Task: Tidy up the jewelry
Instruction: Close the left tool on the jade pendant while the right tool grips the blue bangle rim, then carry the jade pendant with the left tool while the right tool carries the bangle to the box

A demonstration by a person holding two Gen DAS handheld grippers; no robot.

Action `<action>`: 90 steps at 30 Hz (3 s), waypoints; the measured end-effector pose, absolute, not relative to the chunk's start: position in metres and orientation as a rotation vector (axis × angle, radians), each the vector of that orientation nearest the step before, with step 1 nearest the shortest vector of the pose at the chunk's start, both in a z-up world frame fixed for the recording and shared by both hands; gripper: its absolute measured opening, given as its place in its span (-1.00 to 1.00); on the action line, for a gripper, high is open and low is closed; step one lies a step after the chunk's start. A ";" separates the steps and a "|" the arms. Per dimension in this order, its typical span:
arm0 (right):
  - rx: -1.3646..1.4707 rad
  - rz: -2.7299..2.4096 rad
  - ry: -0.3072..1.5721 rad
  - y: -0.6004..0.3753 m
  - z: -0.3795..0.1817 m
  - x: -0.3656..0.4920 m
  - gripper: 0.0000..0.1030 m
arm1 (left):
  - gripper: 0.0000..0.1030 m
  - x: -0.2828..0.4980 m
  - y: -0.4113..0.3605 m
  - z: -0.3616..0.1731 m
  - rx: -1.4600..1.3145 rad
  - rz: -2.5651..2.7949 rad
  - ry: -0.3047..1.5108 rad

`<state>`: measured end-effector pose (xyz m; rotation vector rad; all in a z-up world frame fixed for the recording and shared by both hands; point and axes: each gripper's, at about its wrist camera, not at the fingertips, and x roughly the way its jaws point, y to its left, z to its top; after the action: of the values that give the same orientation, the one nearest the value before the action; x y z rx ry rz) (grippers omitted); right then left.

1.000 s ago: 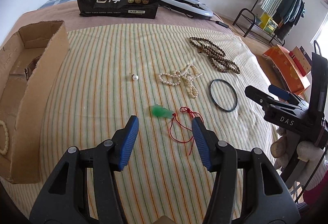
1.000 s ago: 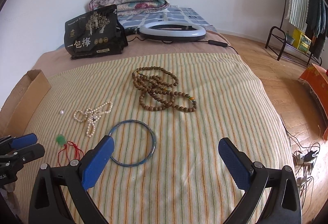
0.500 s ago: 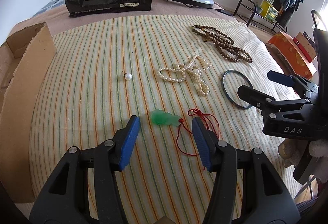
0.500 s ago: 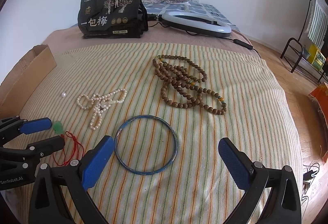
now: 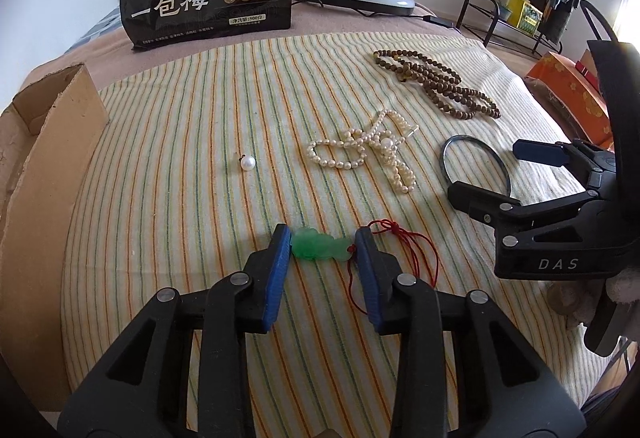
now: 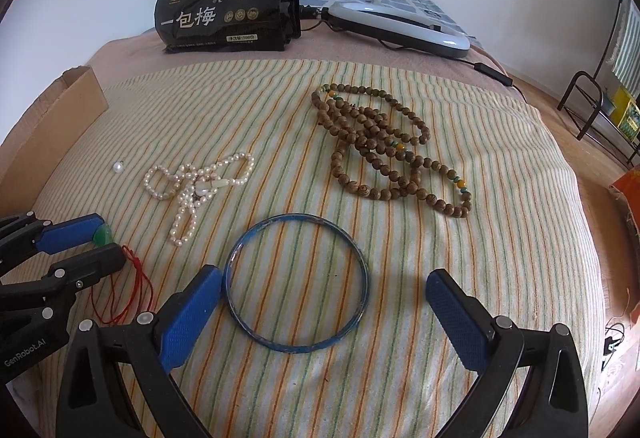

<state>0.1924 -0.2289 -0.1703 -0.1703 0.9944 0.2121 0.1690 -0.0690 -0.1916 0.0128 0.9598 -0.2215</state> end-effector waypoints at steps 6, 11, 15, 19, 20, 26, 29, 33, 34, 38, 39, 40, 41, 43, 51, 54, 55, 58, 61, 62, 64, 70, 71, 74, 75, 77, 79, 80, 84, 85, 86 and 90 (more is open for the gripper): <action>-0.186 0.243 1.005 -0.225 -0.171 0.191 0.71 | -0.36 0.169 -0.069 -0.191 0.008 -0.221 0.961; -0.181 0.260 1.011 -0.221 -0.168 0.189 0.44 | -0.37 0.168 -0.068 -0.190 0.008 -0.223 0.960; -0.173 0.262 1.011 -0.223 -0.166 0.188 0.44 | -0.37 0.166 -0.068 -0.188 -0.003 -0.226 0.961; -0.164 0.261 1.009 -0.224 -0.162 0.186 0.43 | -0.37 0.164 -0.067 -0.183 -0.020 -0.234 0.961; -0.163 0.261 1.007 -0.224 -0.161 0.185 0.43 | -0.37 0.164 -0.067 -0.181 -0.026 -0.237 0.959; -0.161 0.258 0.987 -0.225 -0.147 0.178 0.43 | -0.37 0.158 -0.065 -0.163 -0.054 -0.252 0.934; -0.153 0.256 0.976 -0.226 -0.138 0.174 0.43 | -0.37 0.153 -0.064 -0.151 -0.061 -0.258 0.917; -0.143 0.254 0.954 -0.226 -0.124 0.167 0.43 | -0.37 0.146 -0.060 -0.134 -0.062 -0.263 0.892; -0.137 0.253 0.948 -0.226 -0.120 0.166 0.43 | -0.37 0.144 -0.059 -0.130 -0.061 -0.264 0.884; -0.105 0.260 0.923 -0.226 -0.104 0.160 0.43 | -0.37 0.136 -0.054 -0.111 -0.062 -0.268 0.854; -0.100 0.262 0.917 -0.225 -0.101 0.159 0.43 | -0.37 0.135 -0.052 -0.107 -0.063 -0.270 0.847; -0.096 0.263 0.911 -0.224 -0.097 0.157 0.43 | -0.37 0.133 -0.050 -0.102 -0.066 -0.270 0.839; -0.092 0.264 0.906 -0.223 -0.094 0.156 0.43 | -0.37 0.131 -0.048 -0.098 -0.070 -0.270 0.832; -0.087 0.267 0.895 -0.220 -0.087 0.155 0.43 | -0.37 0.129 -0.044 -0.088 -0.076 -0.271 0.817; -0.069 0.290 0.845 -0.203 -0.060 0.148 0.43 | -0.37 0.119 -0.021 -0.049 -0.090 -0.263 0.749; -0.063 0.302 0.832 -0.195 -0.052 0.147 0.43 | -0.37 0.117 -0.010 -0.036 -0.098 -0.255 0.725; -0.058 0.307 0.831 -0.193 -0.050 0.147 0.44 | -0.37 0.116 -0.006 -0.032 -0.100 -0.250 0.718; -0.049 0.329 0.824 -0.182 -0.046 0.147 0.44 | -0.37 0.116 0.008 -0.022 -0.106 -0.233 0.700; -0.052 0.352 0.815 -0.167 -0.042 0.146 0.44 | -0.37 0.117 0.025 -0.014 -0.113 -0.207 0.687; -0.052 0.360 0.811 -0.163 -0.040 0.145 0.43 | -0.37 0.118 0.031 -0.012 -0.118 -0.198 0.683; -0.055 0.378 0.805 -0.152 -0.037 0.144 0.44 | -0.37 0.120 0.044 -0.008 -0.128 -0.177 0.678; -0.060 0.443 0.793 -0.119 -0.031 0.140 0.44 | -0.37 0.125 0.086 0.001 -0.163 -0.109 0.662; -0.063 0.455 0.793 -0.112 -0.030 0.139 0.44 | -0.37 0.126 0.094 0.003 -0.171 -0.097 0.660; -0.080 0.488 0.790 -0.093 -0.029 0.135 0.44 | -0.37 0.128 0.115 0.005 -0.184 -0.057 0.653; -0.085 0.500 0.790 -0.086 -0.029 0.134 0.44 | -0.37 0.129 0.122 0.005 -0.187 -0.045 0.651; -0.096 0.522 0.790 -0.074 -0.030 0.133 0.44 | -0.37 0.131 0.136 0.005 -0.194 -0.023 0.650; -0.108 0.543 0.790 -0.061 -0.031 0.131 0.44 | -0.37 0.133 0.148 0.003 -0.196 -0.002 0.652; -0.114 0.553 0.790 -0.056 -0.032 0.130 0.44 | -0.37 0.133 0.153 0.002 -0.195 0.009 0.654; -0.135 0.588 0.791 -0.034 -0.036 0.127 0.44 | -0.37 0.137 0.175 -0.006 -0.206 0.040 0.670; -0.138 0.595 0.793 -0.029 -0.038 0.126 0.44 | -0.37 0.137 0.179 -0.008 -0.207 0.048 0.675; -0.141 0.603 0.795 -0.024 -0.039 0.126 0.44 | -0.37 0.138 0.185 -0.010 -0.209 0.053 0.680; -0.154 0.633 0.805 -0.004 -0.045 0.125 0.44 | -0.37 0.141 0.198 -0.021 -0.216 0.069 0.705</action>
<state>0.1246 -0.0038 -0.0454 -0.1539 0.8048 0.6329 0.1407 0.1983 -0.0205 -0.2163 0.7055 0.0693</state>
